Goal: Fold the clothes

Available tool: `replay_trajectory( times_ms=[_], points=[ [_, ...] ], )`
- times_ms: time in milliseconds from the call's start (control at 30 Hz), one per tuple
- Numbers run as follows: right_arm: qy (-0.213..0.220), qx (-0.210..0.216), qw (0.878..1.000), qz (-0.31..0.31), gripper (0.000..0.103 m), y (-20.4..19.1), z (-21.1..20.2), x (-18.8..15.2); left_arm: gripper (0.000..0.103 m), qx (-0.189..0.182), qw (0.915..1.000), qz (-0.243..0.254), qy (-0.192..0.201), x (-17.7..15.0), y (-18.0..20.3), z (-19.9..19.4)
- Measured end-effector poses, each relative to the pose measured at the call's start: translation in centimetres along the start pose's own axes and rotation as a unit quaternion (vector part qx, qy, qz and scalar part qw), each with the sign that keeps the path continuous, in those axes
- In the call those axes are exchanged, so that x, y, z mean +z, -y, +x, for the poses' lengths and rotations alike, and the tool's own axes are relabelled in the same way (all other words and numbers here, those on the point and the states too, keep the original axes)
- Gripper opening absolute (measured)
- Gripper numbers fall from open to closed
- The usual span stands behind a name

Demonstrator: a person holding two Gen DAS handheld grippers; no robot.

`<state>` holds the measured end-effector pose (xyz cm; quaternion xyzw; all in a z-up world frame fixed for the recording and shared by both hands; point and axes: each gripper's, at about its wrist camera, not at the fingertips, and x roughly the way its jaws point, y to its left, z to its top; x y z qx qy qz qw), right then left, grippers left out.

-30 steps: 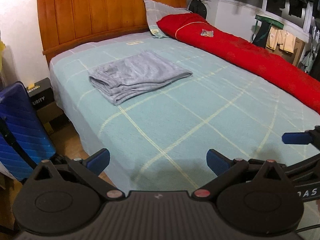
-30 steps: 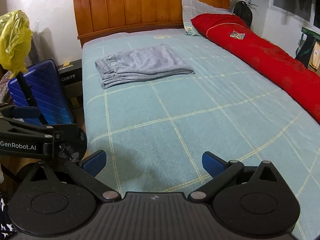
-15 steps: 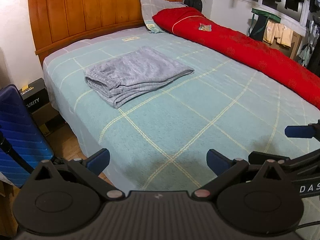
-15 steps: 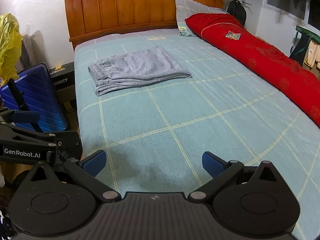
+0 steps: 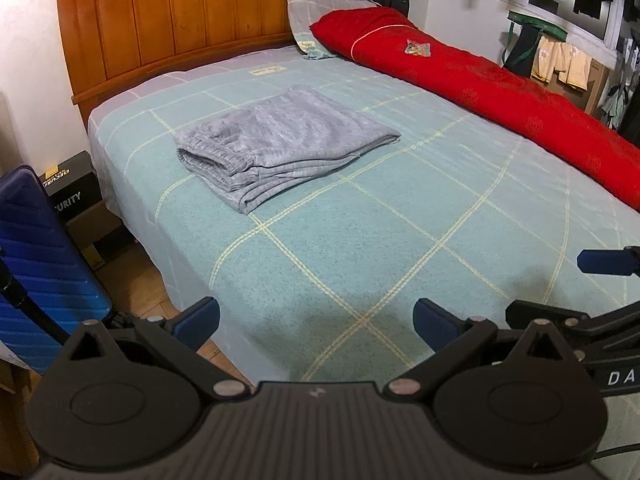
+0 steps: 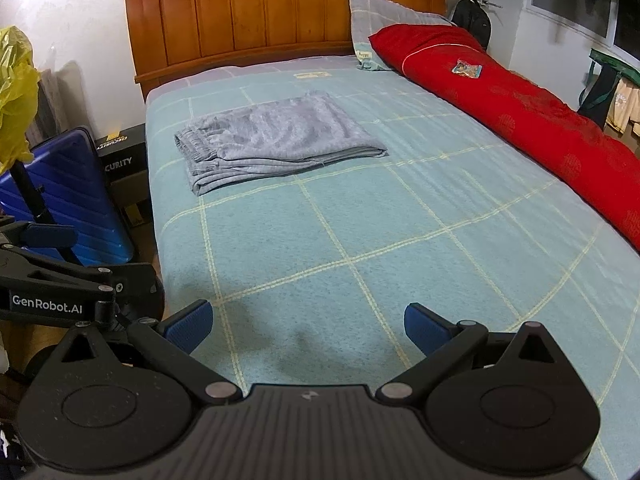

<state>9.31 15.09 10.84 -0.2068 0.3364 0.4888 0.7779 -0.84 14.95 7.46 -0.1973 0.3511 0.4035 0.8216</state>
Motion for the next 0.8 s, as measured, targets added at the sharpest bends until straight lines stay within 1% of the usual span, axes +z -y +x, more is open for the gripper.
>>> replay_trajectory(
  times_ms=[100, 467, 800],
  points=[
    [0.001, -0.001, 1.000, 0.000, 0.103, 0.02, 0.01, 0.11, 0.102, 0.006, 1.0000, 0.004, 0.000, 0.10, -0.02, 0.12],
    [0.003, -0.008, 1.000, 0.004, 0.103, 0.27, 0.15, 0.34, 0.102, 0.002, 1.0000, 0.006, 0.000, 0.55, 0.08, 0.60],
    [-0.001, -0.002, 1.000, 0.007, 0.103, 0.27, 0.63, 0.47, 0.102, 0.008, 0.9999, 0.011, -0.004, 0.77, 0.12, 0.94]
  ],
)
